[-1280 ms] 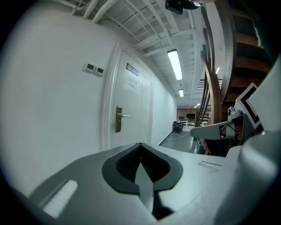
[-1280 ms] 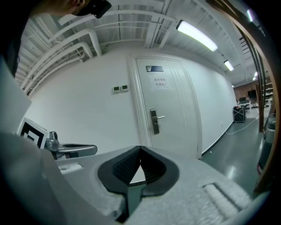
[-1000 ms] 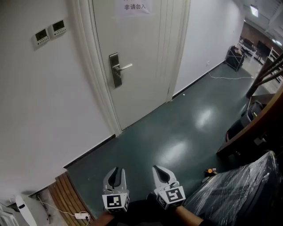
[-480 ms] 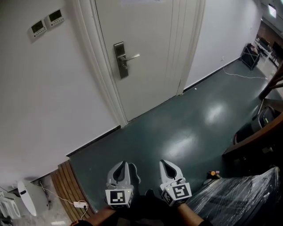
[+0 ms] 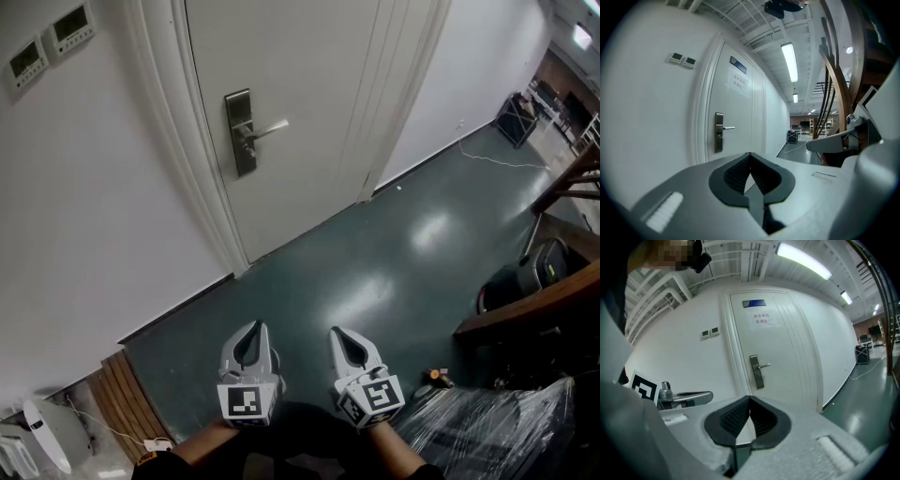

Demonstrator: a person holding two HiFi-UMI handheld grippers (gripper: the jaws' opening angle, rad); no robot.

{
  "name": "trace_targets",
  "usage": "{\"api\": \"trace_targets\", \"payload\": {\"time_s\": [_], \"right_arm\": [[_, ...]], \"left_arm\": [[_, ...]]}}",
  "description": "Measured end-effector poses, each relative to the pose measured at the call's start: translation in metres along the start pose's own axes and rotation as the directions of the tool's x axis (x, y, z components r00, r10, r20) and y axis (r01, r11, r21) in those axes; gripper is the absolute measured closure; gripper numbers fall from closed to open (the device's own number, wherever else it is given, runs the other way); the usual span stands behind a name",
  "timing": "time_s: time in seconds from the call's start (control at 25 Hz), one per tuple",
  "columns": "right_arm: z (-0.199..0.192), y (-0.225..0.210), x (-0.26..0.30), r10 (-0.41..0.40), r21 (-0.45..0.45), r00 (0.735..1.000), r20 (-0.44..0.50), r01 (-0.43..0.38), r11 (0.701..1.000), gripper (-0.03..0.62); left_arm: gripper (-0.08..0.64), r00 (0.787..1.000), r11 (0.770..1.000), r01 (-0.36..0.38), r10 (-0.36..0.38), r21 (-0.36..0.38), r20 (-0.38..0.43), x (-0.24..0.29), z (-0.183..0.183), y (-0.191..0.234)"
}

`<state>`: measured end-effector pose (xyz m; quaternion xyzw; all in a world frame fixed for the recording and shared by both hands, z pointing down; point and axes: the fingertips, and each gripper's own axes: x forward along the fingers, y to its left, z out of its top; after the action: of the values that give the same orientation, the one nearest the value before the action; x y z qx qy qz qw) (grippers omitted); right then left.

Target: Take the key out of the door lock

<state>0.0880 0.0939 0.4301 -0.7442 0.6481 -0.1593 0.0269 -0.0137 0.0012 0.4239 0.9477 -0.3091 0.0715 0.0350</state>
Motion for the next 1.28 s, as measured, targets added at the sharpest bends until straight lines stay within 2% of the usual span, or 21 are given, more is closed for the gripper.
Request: {"api": "trace_targets", "payload": {"time_s": [0.12,0.44,0.64,0.88,1.08,1.28], "right_arm": [[0.019,0.000,0.043,0.000,-0.004,1.000,-0.007,0.000,1.000,0.597],[0.051,0.006,0.144,0.051,-0.017,0.999,-0.009,-0.052,0.999,0.597],[0.064,0.006,0.183,0.090,-0.031,0.996,-0.016,-0.091,0.995,0.598],[0.070,-0.003,0.232,0.169,-0.034,0.985,-0.031,-0.170,0.985,0.598],[0.079,-0.017,0.276,0.261,-0.025,0.963,-0.063,-0.263,0.964,0.598],[0.081,-0.030,0.321,0.390,0.017,0.912,-0.129,-0.391,0.920,0.598]], "left_arm": [[0.541,1.000,1.000,0.017,-0.017,-0.001,0.013,0.036,0.011,0.025],[0.541,0.999,1.000,-0.018,0.018,-0.008,0.049,0.097,0.030,0.102],[0.541,0.995,0.996,-0.091,0.091,0.004,0.052,0.110,0.033,0.136],[0.541,0.982,0.984,-0.178,0.180,-0.024,0.055,0.136,0.034,0.164],[0.541,0.961,0.962,-0.271,0.272,-0.033,0.050,0.165,0.040,0.179],[0.541,0.935,0.936,-0.350,0.351,-0.028,0.042,0.203,0.048,0.187]]}}
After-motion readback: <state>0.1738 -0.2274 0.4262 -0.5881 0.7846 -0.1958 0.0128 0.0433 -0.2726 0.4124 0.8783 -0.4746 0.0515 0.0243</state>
